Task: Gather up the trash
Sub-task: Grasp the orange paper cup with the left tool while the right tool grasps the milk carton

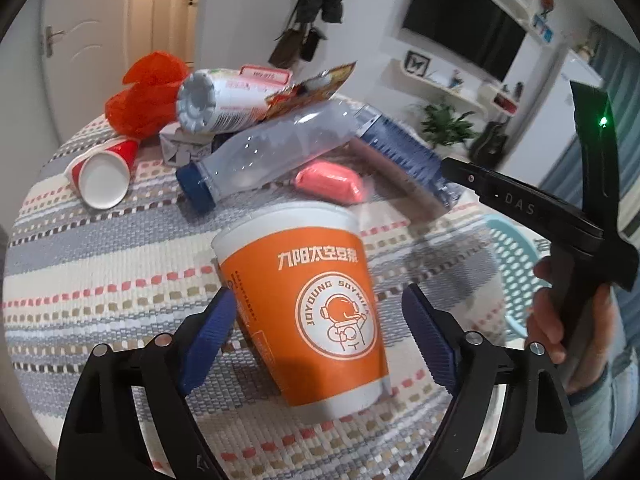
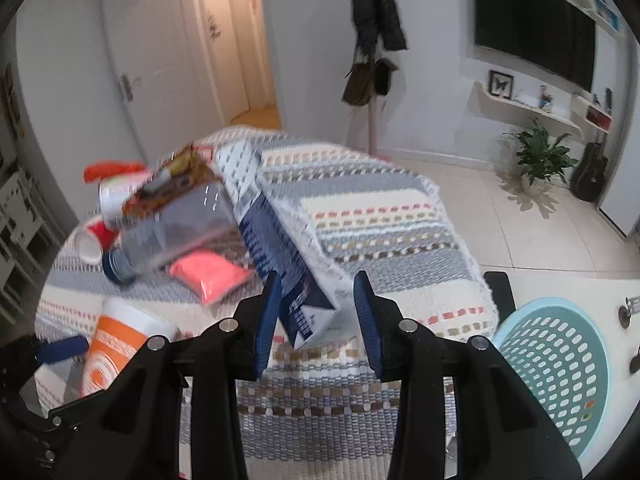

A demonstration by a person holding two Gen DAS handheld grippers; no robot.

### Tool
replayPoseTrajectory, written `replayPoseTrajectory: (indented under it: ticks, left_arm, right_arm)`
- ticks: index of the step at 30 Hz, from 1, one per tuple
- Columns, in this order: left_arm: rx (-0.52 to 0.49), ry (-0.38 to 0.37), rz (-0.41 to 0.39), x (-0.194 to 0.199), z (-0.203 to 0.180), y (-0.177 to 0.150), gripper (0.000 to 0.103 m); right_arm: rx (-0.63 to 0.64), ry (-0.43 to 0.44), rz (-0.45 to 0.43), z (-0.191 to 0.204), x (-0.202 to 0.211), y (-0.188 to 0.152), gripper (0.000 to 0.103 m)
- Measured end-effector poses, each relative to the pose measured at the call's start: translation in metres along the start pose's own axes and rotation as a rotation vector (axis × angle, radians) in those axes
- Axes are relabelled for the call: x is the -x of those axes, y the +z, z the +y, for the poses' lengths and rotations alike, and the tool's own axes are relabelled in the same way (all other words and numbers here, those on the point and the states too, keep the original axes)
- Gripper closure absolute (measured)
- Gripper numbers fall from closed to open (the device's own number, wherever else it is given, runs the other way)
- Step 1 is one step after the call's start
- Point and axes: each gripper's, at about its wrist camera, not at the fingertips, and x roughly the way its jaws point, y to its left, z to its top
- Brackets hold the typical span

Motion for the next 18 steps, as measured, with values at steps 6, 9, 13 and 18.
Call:
replayPoseTrajectory:
  ticks: [6,9,13,18]
  left_arm:
    - [-0.015,0.070,0.053,-0.016,-0.003,0.003,0.020]
    - [0.006,0.058,0.073,-0.025,0.001,0.005,0.020]
    - [0.006,0.075,0.071,-0.035,0.001,0.006,0.022]
    - [0.011,0.059,0.060,-0.037,0.002,0.008,0.028]
  right_arm:
    - [0.074,0.106,0.049,0.020,0.002,-0.018,0.069]
    - [0.071,0.058,0.021,0.018,0.010,-0.015,0.052]
    - [0.027,0.017,-0.004,0.009,0.005,0.003,0.028]
    - [-0.005,0.024,0.099,-0.001,-0.034,0.016,0.022]
